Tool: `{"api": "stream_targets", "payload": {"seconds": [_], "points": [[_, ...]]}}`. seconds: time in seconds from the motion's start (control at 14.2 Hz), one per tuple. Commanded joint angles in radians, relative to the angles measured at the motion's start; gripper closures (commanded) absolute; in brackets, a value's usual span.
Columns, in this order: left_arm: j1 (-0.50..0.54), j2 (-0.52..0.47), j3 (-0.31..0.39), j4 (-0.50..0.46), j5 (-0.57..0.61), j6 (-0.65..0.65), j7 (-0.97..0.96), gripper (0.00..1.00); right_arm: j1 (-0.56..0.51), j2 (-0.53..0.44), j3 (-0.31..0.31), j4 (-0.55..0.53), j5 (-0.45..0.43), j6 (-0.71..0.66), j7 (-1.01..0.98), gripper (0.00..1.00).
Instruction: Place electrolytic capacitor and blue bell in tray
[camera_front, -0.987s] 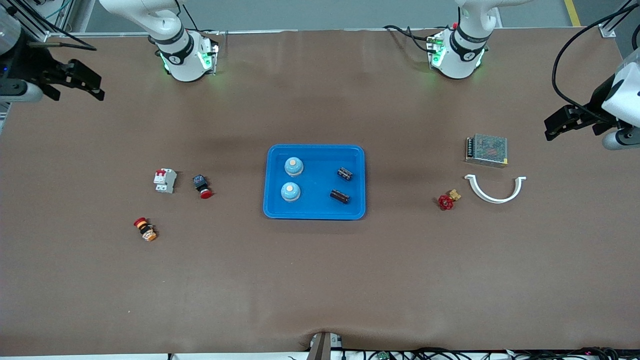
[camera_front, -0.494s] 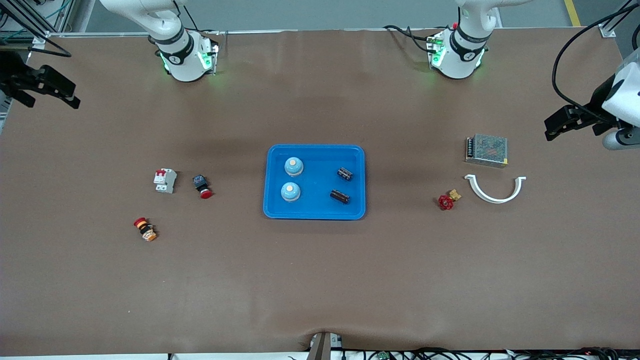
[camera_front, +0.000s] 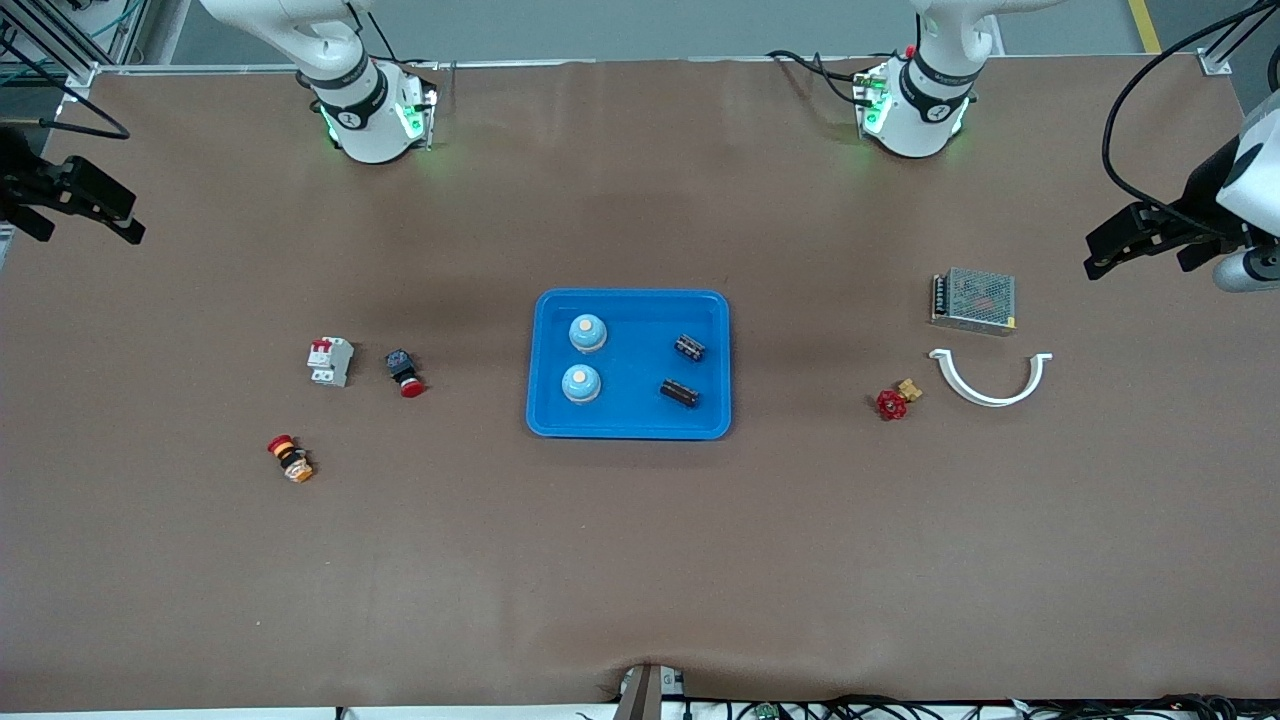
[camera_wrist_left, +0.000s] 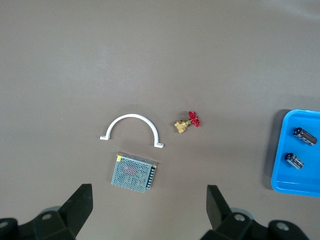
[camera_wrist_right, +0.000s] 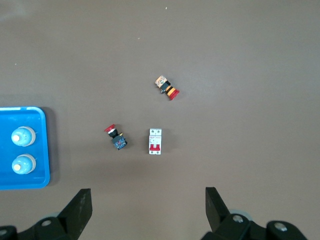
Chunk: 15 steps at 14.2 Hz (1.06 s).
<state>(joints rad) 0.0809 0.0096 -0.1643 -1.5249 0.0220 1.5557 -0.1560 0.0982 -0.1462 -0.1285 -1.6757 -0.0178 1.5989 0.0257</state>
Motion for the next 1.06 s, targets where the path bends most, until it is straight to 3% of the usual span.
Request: {"api": "stream_targets", "payload": {"seconds": [0.0, 0.99], "points": [[0.005, -0.005, -0.006, 0.014, -0.019, -0.011, 0.027, 0.0, -0.02, 0.019, 0.01, 0.031, -0.01, -0.005, -0.004, 0.0], [-0.001, -0.011, -0.009, 0.037, -0.002, -0.057, 0.026, 0.0, -0.025, 0.027, 0.01, 0.039, 0.002, 0.015, -0.004, 0.0]]}}
